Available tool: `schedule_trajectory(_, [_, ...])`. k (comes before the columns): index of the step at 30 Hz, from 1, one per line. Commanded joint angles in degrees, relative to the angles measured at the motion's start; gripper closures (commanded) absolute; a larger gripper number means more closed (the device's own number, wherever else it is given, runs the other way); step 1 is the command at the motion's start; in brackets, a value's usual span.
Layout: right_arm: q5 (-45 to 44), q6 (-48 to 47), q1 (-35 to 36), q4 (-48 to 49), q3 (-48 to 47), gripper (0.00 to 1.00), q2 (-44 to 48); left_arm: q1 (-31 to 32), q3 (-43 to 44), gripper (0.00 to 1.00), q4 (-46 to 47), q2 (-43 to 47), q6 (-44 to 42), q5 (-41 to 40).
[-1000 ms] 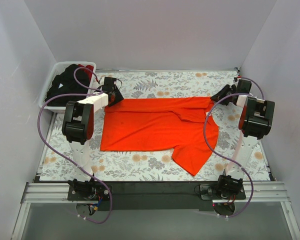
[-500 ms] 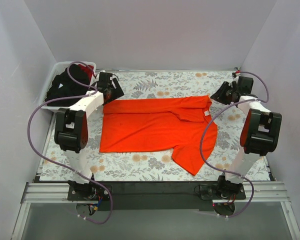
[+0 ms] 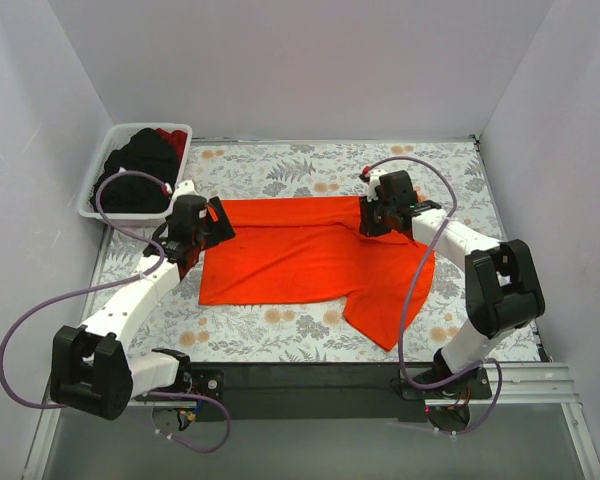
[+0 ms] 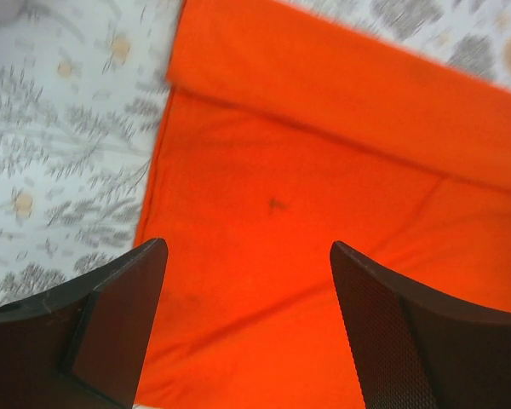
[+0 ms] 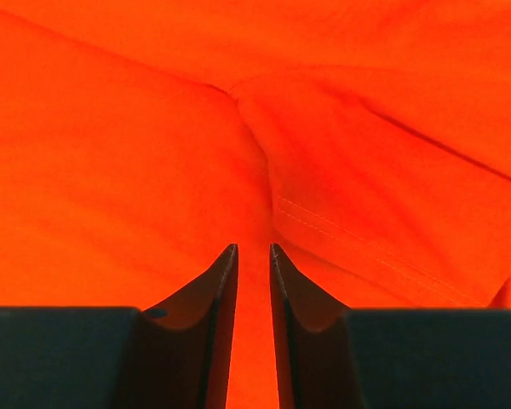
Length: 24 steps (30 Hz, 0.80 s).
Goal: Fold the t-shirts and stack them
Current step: Fold the tshirt
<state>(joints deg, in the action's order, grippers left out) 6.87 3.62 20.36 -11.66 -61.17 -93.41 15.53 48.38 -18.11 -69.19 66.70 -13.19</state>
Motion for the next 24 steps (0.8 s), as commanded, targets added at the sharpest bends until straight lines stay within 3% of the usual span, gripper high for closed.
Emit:
schedule_trajectory(1, [-6.5, -3.5, 3.8, -2.7, -3.7, 0.73, -3.6, 0.4, -6.0, 0.23, 1.0, 4.0, -1.7, -3.0])
schedule_trajectory(12, [-15.2, -6.5, 6.0, -4.9, -11.0, 0.73, -12.2, 0.5, -7.4, 0.24, 3.6, 3.5, -1.6, -5.4])
schedule_trajectory(24, [-16.0, -8.3, 5.9, -6.0, -13.5, 0.73, -16.1, 0.5, -7.4, 0.24, 3.4, 2.7, -1.8, -4.9])
